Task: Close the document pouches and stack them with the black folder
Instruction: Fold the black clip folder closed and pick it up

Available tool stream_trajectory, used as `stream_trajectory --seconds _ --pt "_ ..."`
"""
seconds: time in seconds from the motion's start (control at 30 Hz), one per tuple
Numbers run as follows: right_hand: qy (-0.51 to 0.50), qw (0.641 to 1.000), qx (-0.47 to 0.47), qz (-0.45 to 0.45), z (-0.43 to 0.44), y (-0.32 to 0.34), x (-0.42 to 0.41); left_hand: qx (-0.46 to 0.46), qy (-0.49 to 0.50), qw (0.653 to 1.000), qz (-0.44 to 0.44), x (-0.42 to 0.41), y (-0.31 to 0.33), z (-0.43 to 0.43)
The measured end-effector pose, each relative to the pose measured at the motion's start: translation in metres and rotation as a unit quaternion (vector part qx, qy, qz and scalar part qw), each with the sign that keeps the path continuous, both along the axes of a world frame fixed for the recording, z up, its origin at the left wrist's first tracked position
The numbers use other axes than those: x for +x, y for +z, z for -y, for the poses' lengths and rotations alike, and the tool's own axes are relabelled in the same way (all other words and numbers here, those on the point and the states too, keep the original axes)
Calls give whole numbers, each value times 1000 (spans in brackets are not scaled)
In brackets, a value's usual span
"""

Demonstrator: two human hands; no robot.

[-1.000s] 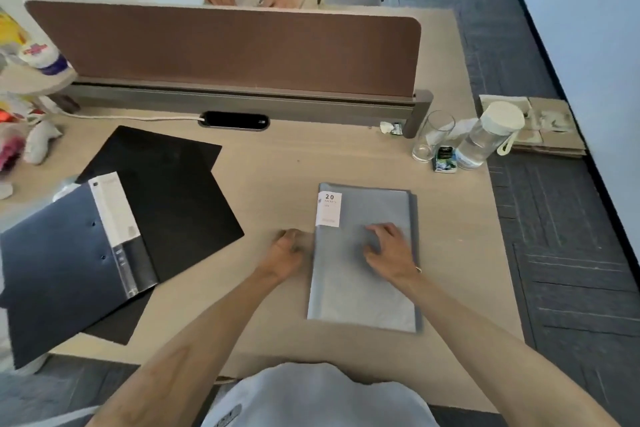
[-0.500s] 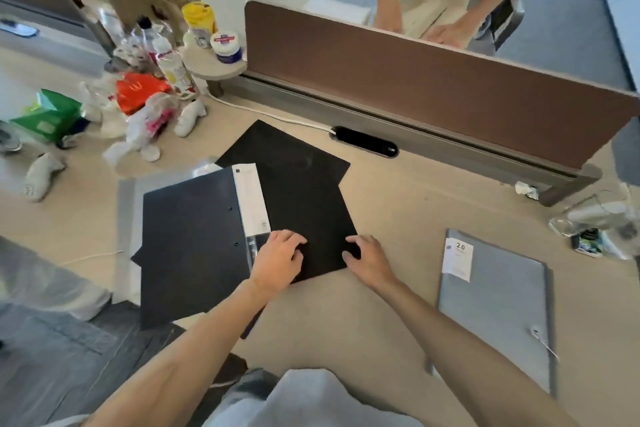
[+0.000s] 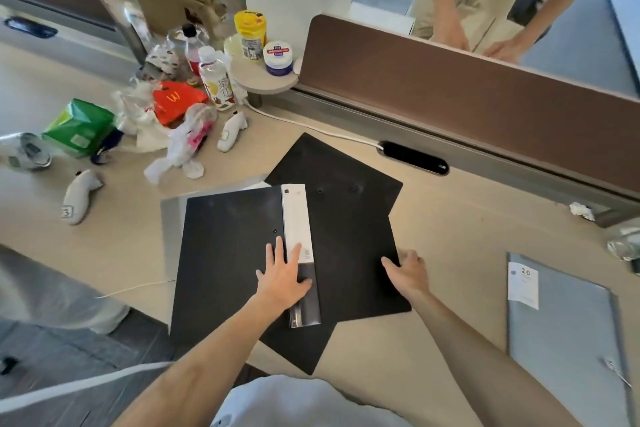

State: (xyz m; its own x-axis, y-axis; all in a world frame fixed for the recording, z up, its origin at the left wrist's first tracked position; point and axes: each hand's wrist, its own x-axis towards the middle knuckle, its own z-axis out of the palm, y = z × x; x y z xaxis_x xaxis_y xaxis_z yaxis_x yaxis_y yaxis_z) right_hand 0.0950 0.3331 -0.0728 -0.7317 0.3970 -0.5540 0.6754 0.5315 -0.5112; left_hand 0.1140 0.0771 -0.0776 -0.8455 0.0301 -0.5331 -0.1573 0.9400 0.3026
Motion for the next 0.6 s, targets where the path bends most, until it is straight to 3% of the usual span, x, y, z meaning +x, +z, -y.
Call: stream_trajectory --seconds 0.2,0.33,0.5,0.6 --pt "-28 992 -123 30 -13 1 6 -10 -1 1000 -7 4 0 0" --pt "31 969 -246 0 -16 21 12 10 32 999 -12 11 8 2" --pt "60 934 -348 -57 -21 53 18 60 160 985 -26 22 32 -5" --pt "66 909 -404 -77 -36 59 22 141 278 943 -116 22 68 -18"
